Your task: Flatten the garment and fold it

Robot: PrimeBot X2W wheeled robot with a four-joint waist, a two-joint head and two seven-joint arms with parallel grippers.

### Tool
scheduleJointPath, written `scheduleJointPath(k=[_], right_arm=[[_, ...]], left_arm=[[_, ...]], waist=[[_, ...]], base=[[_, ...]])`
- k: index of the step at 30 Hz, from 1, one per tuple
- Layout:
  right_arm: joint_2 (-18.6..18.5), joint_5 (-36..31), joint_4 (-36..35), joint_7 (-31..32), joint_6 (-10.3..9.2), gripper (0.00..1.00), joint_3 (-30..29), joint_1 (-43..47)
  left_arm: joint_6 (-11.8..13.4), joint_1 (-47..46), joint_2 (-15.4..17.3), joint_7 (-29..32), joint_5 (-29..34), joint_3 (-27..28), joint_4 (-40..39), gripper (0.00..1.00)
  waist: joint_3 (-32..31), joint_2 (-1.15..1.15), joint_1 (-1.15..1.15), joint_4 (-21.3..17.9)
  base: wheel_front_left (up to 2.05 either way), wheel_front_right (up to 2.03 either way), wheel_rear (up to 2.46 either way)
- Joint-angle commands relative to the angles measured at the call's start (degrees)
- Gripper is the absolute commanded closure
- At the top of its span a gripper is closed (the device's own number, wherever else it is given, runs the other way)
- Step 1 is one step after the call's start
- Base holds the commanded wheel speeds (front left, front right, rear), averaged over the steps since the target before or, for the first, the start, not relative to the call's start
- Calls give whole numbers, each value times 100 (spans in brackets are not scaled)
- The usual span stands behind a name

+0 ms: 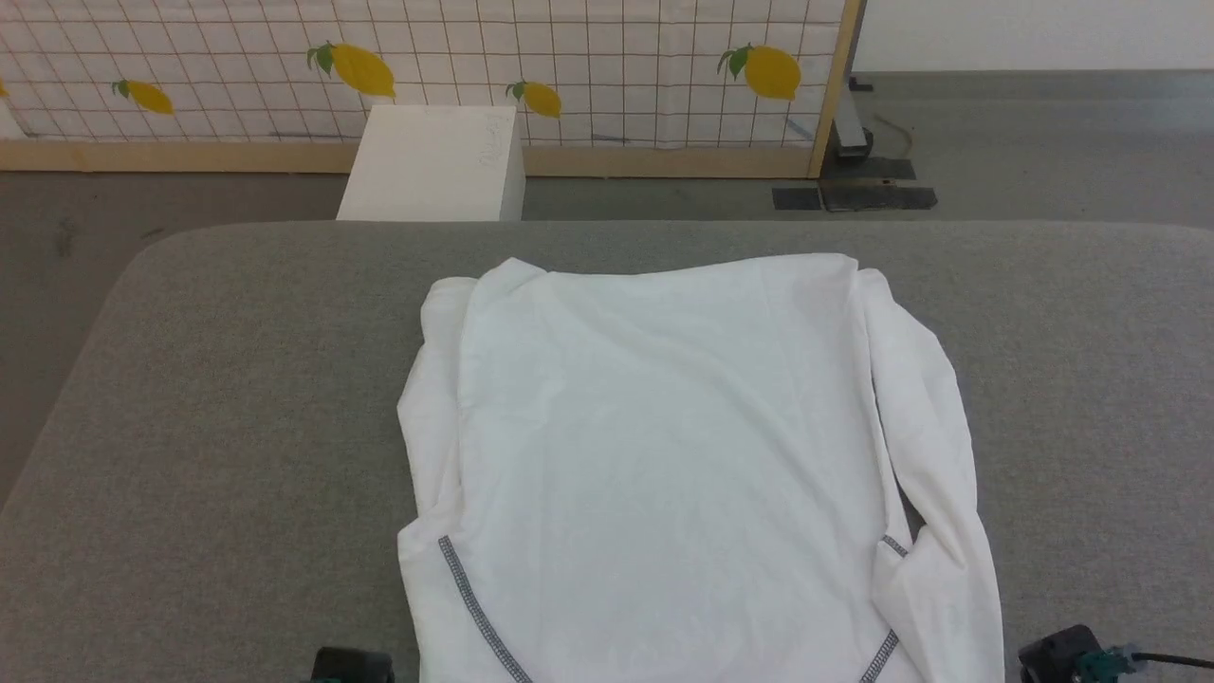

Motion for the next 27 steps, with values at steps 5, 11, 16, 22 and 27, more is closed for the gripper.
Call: scheduleJointPath(k=[5, 11, 16, 22, 27], right_arm=[[7, 122, -122, 28, -9, 0, -160, -189], [115, 159, -611, -66, -9, 0, -896, -227], [661, -443, -968, -797, -9, 0, -1696, -417], [1530, -1311, -1216, -2029, -9, 0, -2156, -614], [2081, -1866, -1153, -2900, -9, 0, -2320, -653]], left_arm=[[-11, -14, 122, 86, -295, 153, -139, 0], [433, 150, 560, -97, -459, 688, -930, 0], [1138, 164, 540, -1077, -23, 1297, -1305, 0], [1482, 147, -297, -1478, 1115, 2203, -1638, 0], [1255, 457, -1293, -1482, 2592, 2985, -1795, 0]], waist=[[62, 0, 0, -28], [85, 0, 0, 36], [93, 0, 0, 87], [145, 0, 0, 89], [189, 0, 0, 34]], base=[[0, 0, 0], [0, 0, 0], [0, 0, 0], [0, 0, 0], [0, 0, 0]])
